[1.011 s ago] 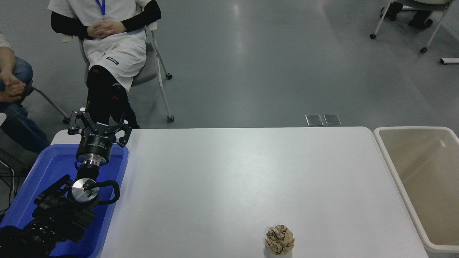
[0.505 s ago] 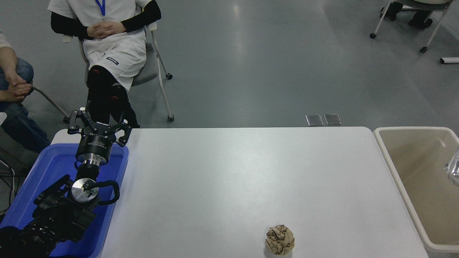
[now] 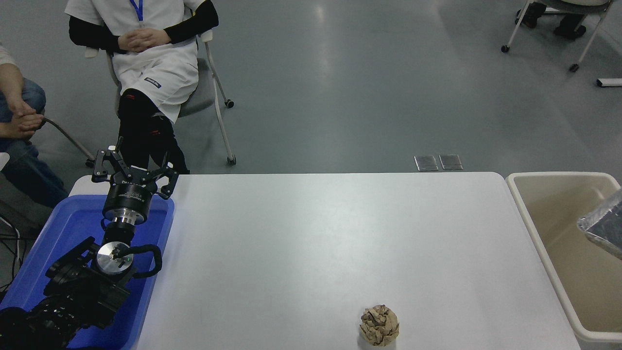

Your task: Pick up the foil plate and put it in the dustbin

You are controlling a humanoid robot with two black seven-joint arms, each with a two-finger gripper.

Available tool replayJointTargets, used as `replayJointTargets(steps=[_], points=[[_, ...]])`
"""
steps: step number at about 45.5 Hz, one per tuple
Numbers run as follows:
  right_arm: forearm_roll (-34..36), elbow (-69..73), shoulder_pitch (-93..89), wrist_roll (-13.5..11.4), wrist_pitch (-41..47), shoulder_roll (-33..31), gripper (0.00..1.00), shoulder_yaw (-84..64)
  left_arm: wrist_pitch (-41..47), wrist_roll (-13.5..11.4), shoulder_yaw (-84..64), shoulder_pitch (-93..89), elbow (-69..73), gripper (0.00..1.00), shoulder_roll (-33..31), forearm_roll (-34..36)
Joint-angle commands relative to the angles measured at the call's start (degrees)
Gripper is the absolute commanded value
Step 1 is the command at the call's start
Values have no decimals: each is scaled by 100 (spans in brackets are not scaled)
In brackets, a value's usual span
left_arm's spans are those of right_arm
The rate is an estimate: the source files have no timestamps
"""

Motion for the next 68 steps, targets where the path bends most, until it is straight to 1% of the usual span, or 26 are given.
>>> replayJointTargets(steps=[1,8,17,38,39,41,44,45,47,50,53,55,62,68], points=[[408,-779,-476,25,-748,744,0,187,0,0,3,0,0,99,0,0],[461,-840,-511,43,-1126,840,0,187,0,0,-5,0,0,99,0,0],[461,-1157,-687,52,-1522,1122,0,187,0,0,-5,0,0,99,0,0],[576,-1157,-845,52,-1522,1139,0,205,0,0,-5,0,0,99,0,0],[576,-1157,-863,52,-1522,1131,4,196,0,0,-5,0,0,99,0,0],[567,-1157,-872,60,-1522,1122,16,187,0,0,-5,0,0,99,0,0],[567,-1157,-881,52,-1522,1130,24,187,0,0,-5,0,0,99,0,0],[567,-1157,-881,60,-1531,1130,30,187,0,0,-5,0,0,99,0,0],[567,-1157,-881,60,-1531,1104,50,196,0,0,-5,0,0,99,0,0],[567,-1157,-872,61,-1531,1104,54,196,0,0,-5,0,0,99,0,0],[576,-1157,-872,61,-1531,1095,69,205,0,0,-5,0,0,99,0,0],[576,-1166,-863,52,-1531,1095,72,214,0,0,-5,0,0,99,0,0],[576,-1174,-810,61,-1531,1087,75,205,0,0,-5,0,0,99,0,0],[567,-1192,-697,61,-1531,1078,86,205,0,0,-5,0,0,99,0,0]])
